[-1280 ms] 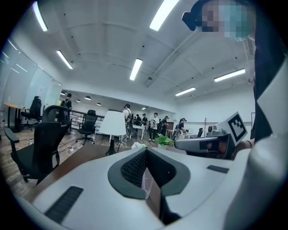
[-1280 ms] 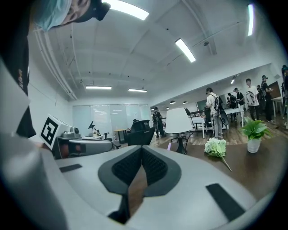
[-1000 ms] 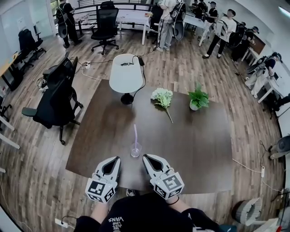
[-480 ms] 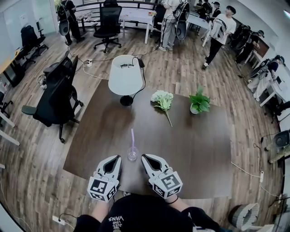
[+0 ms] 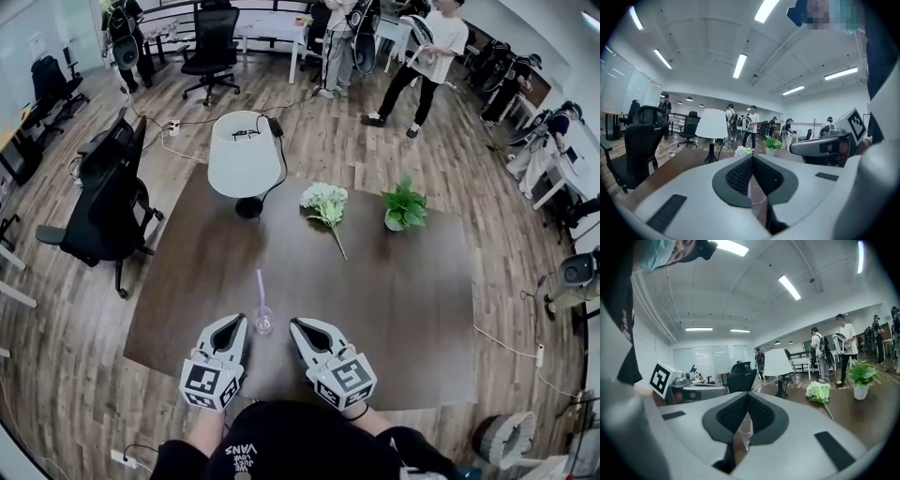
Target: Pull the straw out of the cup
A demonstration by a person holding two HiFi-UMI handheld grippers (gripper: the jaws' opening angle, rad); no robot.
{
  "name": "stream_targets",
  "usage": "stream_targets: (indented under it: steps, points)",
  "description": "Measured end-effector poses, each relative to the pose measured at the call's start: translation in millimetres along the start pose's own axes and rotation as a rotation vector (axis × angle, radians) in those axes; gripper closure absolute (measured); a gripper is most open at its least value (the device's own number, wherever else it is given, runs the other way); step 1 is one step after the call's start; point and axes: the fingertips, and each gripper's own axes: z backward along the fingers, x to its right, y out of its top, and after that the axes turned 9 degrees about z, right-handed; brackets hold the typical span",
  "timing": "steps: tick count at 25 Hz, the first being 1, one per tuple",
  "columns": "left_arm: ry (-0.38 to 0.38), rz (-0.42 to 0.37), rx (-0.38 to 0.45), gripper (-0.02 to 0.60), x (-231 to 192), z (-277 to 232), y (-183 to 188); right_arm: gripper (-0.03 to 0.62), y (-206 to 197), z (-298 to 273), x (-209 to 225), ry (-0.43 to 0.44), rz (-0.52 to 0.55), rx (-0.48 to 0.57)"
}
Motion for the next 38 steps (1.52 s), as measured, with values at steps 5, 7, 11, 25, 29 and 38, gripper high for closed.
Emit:
stream_targets:
  steps: [5,7,11,25,29,38]
  points:
    - [-0.028,0.001,0.003,0.571,1,-15,0,0.576,-2,3,7,-0.015,0.002,-0.01]
    - [-0.035,0.001,-0.003,0.571,0,-21,-2,0.576,-2,3,9,-0.019,0.005,-0.008]
    - [-0.048,0.003,-0.015,0.571,1,-29,-7,0.576,-4,5,12,-0.03,0.003,-0.015]
    - [-0.045,0.03,-0.189,0.568,-5,-55,-62,0.576,-6,12,16,-0.055,-0.001,-0.016]
    - [-0.038,0.029,-0.225,0.566,-6,-60,-72,0.576,-7,12,16,-0.05,-0.002,-0.019]
    - [-0.053,0.035,-0.288,0.371,-6,-69,-84,0.576,-9,11,13,-0.035,-0.009,-0.018]
